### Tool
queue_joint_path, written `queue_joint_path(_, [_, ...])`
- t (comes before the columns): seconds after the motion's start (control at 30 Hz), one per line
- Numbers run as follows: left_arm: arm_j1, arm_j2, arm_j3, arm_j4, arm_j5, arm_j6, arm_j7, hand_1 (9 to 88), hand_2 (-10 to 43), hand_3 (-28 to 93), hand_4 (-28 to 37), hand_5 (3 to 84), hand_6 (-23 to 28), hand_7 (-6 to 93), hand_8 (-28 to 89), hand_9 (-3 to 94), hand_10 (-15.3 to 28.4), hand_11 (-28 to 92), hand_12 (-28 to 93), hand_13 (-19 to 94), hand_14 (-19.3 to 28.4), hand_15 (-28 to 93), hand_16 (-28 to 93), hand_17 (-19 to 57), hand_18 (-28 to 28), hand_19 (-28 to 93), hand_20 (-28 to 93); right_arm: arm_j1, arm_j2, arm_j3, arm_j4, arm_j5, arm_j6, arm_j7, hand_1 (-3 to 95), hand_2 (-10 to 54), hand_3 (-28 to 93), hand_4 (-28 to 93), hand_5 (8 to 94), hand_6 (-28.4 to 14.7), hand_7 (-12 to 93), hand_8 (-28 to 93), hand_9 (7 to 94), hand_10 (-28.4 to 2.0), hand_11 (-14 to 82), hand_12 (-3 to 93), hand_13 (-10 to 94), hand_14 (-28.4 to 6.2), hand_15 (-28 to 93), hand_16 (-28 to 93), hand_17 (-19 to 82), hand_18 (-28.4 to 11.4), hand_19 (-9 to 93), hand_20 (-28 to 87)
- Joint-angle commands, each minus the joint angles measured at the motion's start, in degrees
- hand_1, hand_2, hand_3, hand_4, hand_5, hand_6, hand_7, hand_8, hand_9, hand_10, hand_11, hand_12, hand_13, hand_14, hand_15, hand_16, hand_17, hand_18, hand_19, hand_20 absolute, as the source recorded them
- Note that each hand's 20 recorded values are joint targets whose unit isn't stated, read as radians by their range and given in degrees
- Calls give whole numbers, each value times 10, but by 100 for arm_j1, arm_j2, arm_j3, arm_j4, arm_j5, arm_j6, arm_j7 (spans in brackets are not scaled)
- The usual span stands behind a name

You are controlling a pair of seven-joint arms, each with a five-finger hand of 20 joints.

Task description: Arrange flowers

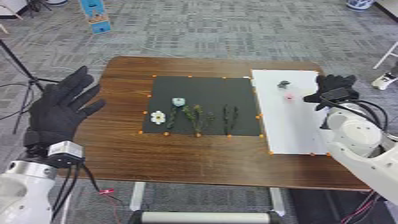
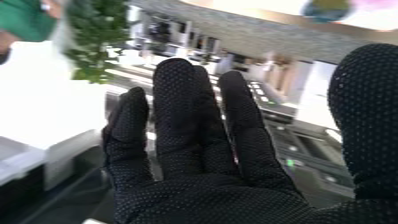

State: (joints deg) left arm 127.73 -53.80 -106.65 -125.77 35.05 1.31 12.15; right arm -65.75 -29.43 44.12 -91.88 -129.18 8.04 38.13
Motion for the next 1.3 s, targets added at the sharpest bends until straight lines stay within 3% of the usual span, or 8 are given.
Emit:
queue_joint_path(0.03, [188, -102, -60, -65, -21, 16, -55, 224, -85, 654, -283, 280, 24, 150, -83, 229, 98, 125, 159, 188, 135, 109, 52, -111, 223, 392, 87, -598, 128, 319, 226, 45, -136, 255, 273, -95, 754, -283, 406, -48, 169, -91, 433, -143, 170, 219, 385, -137, 731, 267, 166, -219, 751, 573])
queue_joint_path(0.2, [164, -129, -59, -46, -27, -2, -69, 223, -82, 653, -283, 279, 24, 152, -83, 229, 98, 124, 158, 188, 135, 109, 52, -111, 222, 392, 88, -559, 63, 285, 437, 54, -546, 111, 308, -95, 759, -283, 418, -31, 192, -97, 450, -134, 189, 223, 399, -130, 728, 263, 166, -217, 750, 572])
queue_joint_path(0.27, [204, -131, -102, -60, -150, 3, -38, 223, -83, 654, -283, 279, 24, 152, -84, 229, 98, 124, 159, 187, 135, 109, 52, -111, 223, 393, 88, -460, 41, 130, 557, 55, -557, 68, 342, -95, 740, -283, 431, -25, 207, -106, 456, -128, 195, 221, 404, -125, 717, 263, 165, -216, 749, 571])
queue_joint_path(0.33, [216, -122, -127, -63, -75, 44, -62, 222, -83, 654, -283, 279, 24, 152, -84, 229, 98, 124, 159, 188, 135, 109, 52, -111, 223, 393, 87, -318, 36, -103, 671, 18, -597, 85, 386, -95, 707, -283, 442, -23, 216, -114, 465, -118, 202, 220, 410, -117, 700, 265, 166, -214, 745, 570])
queue_joint_path(0.5, [244, -91, -170, -64, -76, 13, -67, 222, -83, 654, -283, 279, 24, 151, -84, 229, 99, 124, 159, 188, 134, 108, 52, -111, 223, 394, 88, 198, -43, -868, 1124, -103, -404, -49, 382, -95, 744, -283, 465, -16, 232, -120, 499, -108, 235, 224, 448, -101, 696, 270, 182, -209, 750, 568])
queue_joint_path(0.8, [265, -85, -172, -72, -82, 45, -61, 224, -81, 650, -283, 279, 24, 152, -84, 228, 99, 125, 159, 188, 134, 108, 52, -111, 222, 393, 88, 466, -162, -1450, 1508, -338, 416, -59, 388, -95, 818, -283, 565, 33, 325, -147, 593, -84, 323, 240, 526, -76, 709, 290, 221, -195, 778, 565])
queue_joint_path(0.93, [321, -95, -235, -106, -71, 65, -24, 223, -80, 651, -283, 279, 24, 152, -84, 228, 98, 125, 159, 188, 135, 108, 52, -111, 222, 393, 88, 377, -142, -1436, 1517, -346, 958, -180, 488, -95, 767, -282, 666, 47, 433, -24, 773, -54, 213, 456, 594, -51, 663, 421, 258, -195, 797, 561])
queue_joint_path(1.3, [487, -200, -483, -212, -59, 113, 64, 219, -83, 657, -283, 280, 24, 151, -83, 229, 99, 126, 159, 188, 135, 108, 52, -111, 223, 393, 88, 1069, -298, -1621, 443, -606, 2085, -626, 498, -95, 815, -283, 745, 50, 428, -14, 842, -48, 203, 498, 643, -47, 664, 459, 285, -201, 819, 568])
